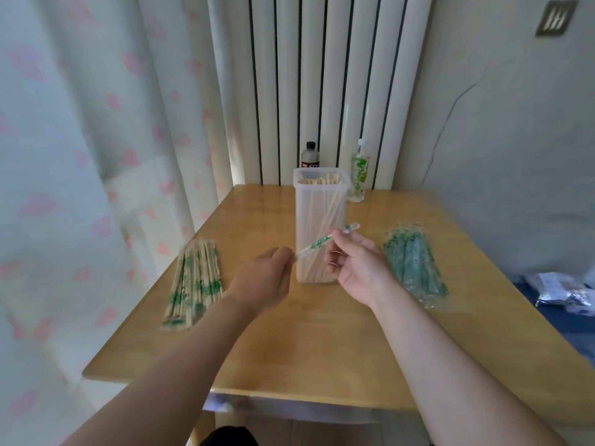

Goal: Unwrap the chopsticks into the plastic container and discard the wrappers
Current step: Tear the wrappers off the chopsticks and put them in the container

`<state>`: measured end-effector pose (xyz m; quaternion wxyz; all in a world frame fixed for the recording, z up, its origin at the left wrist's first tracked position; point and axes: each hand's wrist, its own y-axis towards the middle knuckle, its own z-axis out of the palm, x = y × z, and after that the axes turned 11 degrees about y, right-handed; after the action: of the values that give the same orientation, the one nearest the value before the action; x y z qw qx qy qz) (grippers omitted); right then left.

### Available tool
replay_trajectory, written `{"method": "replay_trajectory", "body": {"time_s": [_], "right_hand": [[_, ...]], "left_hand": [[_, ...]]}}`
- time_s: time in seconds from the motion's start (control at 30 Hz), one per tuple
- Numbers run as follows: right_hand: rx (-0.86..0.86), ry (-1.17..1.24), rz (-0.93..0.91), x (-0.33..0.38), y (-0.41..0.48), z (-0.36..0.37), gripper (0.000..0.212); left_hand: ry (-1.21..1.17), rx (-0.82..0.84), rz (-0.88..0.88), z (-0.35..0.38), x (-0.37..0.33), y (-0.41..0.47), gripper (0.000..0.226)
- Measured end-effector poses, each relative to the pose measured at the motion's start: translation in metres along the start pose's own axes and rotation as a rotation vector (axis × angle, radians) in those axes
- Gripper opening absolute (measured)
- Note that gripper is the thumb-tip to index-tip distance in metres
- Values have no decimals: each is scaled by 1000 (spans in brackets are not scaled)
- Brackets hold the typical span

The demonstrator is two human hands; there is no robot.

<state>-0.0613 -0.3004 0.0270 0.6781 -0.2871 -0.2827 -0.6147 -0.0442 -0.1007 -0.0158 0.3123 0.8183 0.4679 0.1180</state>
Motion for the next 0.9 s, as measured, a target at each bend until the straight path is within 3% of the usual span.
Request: {"method": "replay_trajectory", "body": {"time_s": [0.2,0.37,0.53,0.9], "right_hand": [[-81,25,-12,-2,-5,-11,19],[-118,-26,-39,5,-5,-17,12],[-259,26,-139,34,-7,-31,11],[-235,6,-103,25,-13,-28,13]], "left_hand": [[-145,-11,-52,6,-34,21,25],[-161,-6,-37,5,-51,30,28],[-107,58,-56,6,-46,31,30],[-62,29,-43,6,-60,37,30]]}}
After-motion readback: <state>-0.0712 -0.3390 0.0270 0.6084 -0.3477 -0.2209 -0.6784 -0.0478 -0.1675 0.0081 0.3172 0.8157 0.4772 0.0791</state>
